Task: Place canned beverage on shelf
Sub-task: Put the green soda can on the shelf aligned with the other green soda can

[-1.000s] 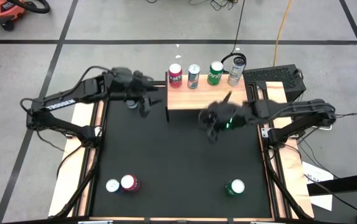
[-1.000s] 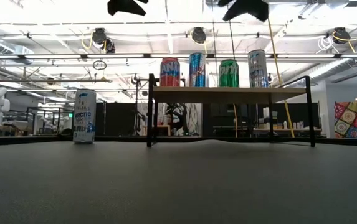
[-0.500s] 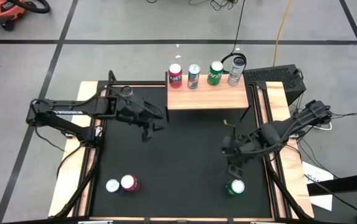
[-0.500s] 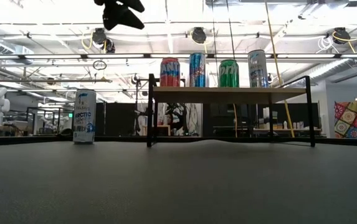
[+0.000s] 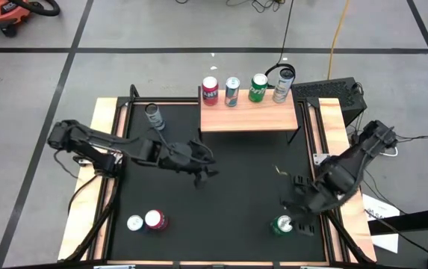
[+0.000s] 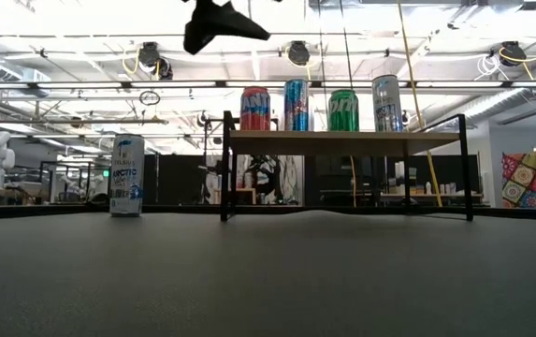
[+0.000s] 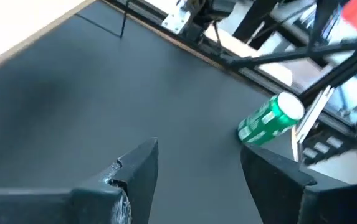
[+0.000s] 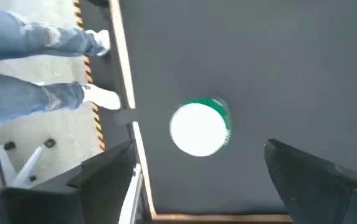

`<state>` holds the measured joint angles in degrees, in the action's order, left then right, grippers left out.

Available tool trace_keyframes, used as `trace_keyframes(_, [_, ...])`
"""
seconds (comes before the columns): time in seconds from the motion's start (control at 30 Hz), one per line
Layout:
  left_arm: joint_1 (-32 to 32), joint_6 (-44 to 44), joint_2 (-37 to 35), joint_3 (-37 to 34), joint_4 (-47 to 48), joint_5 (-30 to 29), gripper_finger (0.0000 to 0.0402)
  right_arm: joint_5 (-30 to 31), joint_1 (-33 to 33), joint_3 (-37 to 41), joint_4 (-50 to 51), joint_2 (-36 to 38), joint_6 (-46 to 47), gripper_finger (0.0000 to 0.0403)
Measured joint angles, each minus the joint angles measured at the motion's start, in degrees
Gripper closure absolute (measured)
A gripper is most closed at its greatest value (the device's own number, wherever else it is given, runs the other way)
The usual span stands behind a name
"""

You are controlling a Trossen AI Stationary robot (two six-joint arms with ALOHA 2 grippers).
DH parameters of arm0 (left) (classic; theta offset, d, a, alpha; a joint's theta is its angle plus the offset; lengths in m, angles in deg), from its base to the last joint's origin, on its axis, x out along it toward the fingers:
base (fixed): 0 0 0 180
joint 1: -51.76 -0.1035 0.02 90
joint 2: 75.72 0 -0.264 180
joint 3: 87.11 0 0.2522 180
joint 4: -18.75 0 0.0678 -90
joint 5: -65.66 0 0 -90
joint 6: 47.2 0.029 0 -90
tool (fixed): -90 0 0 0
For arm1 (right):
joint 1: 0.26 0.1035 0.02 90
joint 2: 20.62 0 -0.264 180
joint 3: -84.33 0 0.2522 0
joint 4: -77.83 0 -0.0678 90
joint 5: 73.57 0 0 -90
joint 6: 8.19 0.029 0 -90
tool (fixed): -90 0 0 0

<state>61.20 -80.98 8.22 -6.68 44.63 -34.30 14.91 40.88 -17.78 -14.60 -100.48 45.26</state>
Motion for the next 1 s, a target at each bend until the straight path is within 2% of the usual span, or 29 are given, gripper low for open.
trace_keyframes(0.17, [3.19, -3.42, 3.28, 0.00, -4.58, -4.84, 0.0176, 7.62, 5.55, 1.92, -1.43, -0.04, -0.78, 0.0050])
trace_keyframes(0.33, [5.78, -7.36, 4.19, 0.00, -5.25, -9.05, 0.0176, 13.10, 9.52, 11.20, -9.14, -0.18, 2.31, 0.0049])
trace_keyframes(0.5, [7.77, -7.89, 4.17, 0.00, -5.18, -11.03, 0.0176, 13.52, 11.70, 19.18, -19.71, -0.13, 5.90, 0.0049])
trace_keyframes(0.7, [8.36, -7.87, 4.17, 0.00, -4.80, -11.50, 0.0176, 15.64, 12.55, 25.27, -22.96, -0.11, 11.20, 0.0049])
trace_keyframes(1.0, [8.34, -7.91, 4.17, 0.00, -3.43, -11.56, 0.0176, 16.54, 12.51, 27.28, -27.49, -1.22, 11.79, 0.0051])
